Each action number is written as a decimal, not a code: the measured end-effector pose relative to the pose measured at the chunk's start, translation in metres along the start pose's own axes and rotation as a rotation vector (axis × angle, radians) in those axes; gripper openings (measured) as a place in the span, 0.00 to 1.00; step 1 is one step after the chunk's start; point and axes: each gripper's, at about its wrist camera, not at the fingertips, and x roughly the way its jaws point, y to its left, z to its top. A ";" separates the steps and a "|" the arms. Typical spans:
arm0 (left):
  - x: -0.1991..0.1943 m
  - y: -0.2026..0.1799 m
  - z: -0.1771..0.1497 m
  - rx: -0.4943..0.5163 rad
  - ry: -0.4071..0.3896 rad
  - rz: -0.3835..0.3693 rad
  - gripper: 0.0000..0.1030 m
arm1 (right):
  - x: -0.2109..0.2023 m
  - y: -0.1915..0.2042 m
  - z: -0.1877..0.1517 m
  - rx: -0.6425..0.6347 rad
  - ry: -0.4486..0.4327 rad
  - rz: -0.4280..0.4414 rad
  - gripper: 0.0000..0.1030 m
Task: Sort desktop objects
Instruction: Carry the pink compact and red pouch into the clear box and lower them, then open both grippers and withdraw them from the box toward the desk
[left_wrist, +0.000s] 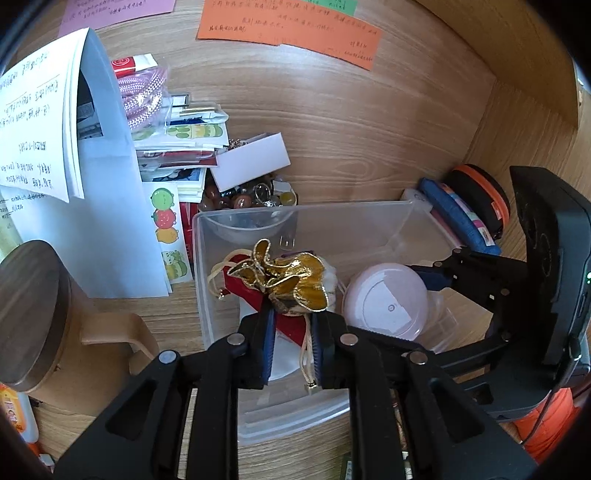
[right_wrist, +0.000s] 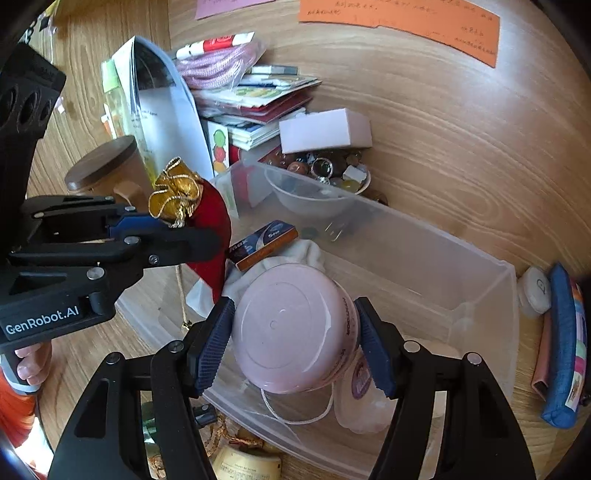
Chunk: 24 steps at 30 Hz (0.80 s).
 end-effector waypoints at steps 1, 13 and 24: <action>0.000 0.000 0.000 0.000 0.000 0.002 0.16 | 0.000 0.000 0.000 -0.002 -0.002 -0.002 0.61; -0.003 -0.001 0.000 0.002 -0.008 0.003 0.36 | -0.009 0.004 0.000 -0.059 -0.043 -0.045 0.68; -0.034 -0.005 0.009 -0.001 -0.073 -0.013 0.47 | -0.032 0.007 0.000 -0.100 -0.085 -0.112 0.70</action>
